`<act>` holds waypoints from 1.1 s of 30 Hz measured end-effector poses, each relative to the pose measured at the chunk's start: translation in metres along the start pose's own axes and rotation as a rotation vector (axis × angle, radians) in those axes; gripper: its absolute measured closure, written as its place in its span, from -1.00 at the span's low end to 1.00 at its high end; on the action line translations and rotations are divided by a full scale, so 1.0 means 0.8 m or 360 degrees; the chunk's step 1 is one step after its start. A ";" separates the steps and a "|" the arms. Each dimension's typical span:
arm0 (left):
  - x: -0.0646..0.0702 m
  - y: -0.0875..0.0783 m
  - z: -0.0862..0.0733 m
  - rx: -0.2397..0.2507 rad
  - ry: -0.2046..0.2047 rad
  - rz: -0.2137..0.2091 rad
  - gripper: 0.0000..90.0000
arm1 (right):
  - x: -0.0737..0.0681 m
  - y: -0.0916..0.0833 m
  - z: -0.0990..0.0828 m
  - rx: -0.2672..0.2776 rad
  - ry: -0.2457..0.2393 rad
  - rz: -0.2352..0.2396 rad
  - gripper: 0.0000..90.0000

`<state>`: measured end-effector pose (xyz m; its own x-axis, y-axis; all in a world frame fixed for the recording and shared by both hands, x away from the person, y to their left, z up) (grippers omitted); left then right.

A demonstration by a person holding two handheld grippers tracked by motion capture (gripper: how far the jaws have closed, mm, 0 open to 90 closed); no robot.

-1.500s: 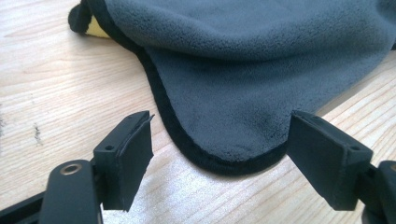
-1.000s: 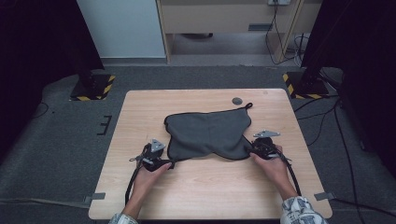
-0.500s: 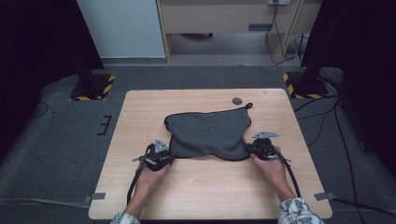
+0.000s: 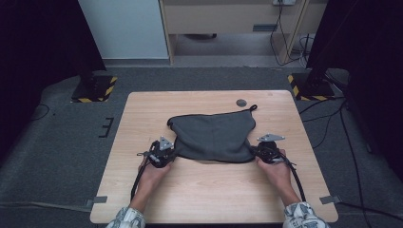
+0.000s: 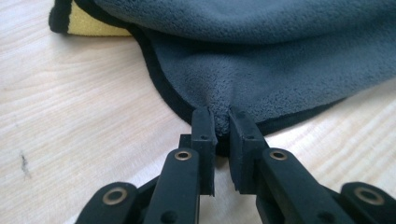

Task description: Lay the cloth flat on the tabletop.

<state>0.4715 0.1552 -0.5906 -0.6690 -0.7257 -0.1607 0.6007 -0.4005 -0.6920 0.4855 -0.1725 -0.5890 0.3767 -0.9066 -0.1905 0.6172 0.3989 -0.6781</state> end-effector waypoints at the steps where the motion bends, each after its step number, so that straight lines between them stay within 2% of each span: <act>1: -0.001 0.001 0.001 -0.0004 0.0002 0.0003 0.82 | 0.000 0.000 0.000 0.0001 0.0000 0.0003 0.89; 11: -0.009 0.007 0.009 -0.0034 0.0027 -0.0002 0.82 | -0.009 -0.012 -0.001 0.0008 -0.0007 0.0023 0.90; 20: -0.004 0.004 0.012 -0.0025 0.0024 -0.0027 0.82 | -0.016 -0.036 -0.014 0.0022 -0.0003 0.0041 0.90; 26: 0.008 -0.010 0.013 -0.0002 0.0032 -0.0066 0.82 | -0.011 -0.054 -0.021 0.0043 0.0001 0.0055 0.90; 33: 0.022 -0.033 0.005 0.0007 0.0044 -0.0111 0.82 | -0.012 -0.064 -0.029 0.0042 -0.0016 0.0070 0.90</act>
<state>0.4456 0.1505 -0.5723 -0.7210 -0.6803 -0.1316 0.5541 -0.4521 -0.6989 0.4347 -0.1872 -0.5689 0.4105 -0.8868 -0.2123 0.6179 0.4417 -0.6504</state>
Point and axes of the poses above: each handheld gripper's, and its own axes: y roughly forward along the jaws, z roughly out of its top, x roughly to its right, the point moved 9 cm from there along y, roughly forward along the jaws, and after that the axes turned 10 degrees about y, right-handed, at the moved point
